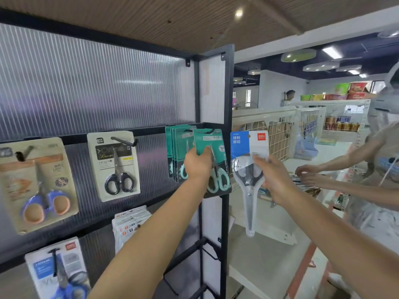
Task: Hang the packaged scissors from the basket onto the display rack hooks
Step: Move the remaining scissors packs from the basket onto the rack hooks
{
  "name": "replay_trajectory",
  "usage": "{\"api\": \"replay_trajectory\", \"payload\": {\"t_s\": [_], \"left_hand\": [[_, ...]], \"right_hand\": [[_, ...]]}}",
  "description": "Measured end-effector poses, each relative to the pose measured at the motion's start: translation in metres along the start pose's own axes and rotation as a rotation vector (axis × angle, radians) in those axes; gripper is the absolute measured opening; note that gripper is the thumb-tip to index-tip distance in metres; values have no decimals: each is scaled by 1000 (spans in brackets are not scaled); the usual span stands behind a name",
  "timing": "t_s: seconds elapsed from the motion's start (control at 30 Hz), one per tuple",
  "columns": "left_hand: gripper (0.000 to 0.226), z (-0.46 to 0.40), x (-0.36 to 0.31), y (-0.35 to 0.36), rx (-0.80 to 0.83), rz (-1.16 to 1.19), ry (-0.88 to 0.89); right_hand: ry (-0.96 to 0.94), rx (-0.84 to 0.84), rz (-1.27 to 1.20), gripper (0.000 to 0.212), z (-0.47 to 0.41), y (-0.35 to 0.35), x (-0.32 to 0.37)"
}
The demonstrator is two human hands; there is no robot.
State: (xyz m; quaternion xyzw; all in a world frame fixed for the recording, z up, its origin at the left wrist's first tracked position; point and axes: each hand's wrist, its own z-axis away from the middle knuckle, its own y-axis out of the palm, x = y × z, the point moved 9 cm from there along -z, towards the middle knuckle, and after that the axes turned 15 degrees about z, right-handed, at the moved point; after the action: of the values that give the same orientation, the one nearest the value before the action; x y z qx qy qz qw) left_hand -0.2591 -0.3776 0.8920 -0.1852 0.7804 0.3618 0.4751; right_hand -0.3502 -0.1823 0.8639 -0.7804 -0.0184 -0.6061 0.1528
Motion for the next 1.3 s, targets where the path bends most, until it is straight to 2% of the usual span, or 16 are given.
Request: {"api": "replay_trajectory", "payload": {"t_s": [0.2,0.3,0.4,0.7,1.0,1.2,1.3], "left_hand": [[27,-16,1,-13,-32,-72,9],[27,-26,-3,-17,16,-287,68],[41,-39,-4,-27,42,-536,123],[46,-65,-6,-54,15,-771,164],[42,-70,-9,-64,6,-850,169],[40,-53,-10,-81,-10,-868,140],[36,-30,-8,-85,62,-897,108]], "right_hand": [[-11,1,25,21,-5,4,-1],[-2,4,30,18,-9,10,-1],[-9,11,38,24,-13,19,2],[-19,7,59,24,-29,43,5],[-22,11,31,9,-29,54,7],[-1,49,14,15,-19,47,-1],[12,64,1,21,-8,41,-3]]}}
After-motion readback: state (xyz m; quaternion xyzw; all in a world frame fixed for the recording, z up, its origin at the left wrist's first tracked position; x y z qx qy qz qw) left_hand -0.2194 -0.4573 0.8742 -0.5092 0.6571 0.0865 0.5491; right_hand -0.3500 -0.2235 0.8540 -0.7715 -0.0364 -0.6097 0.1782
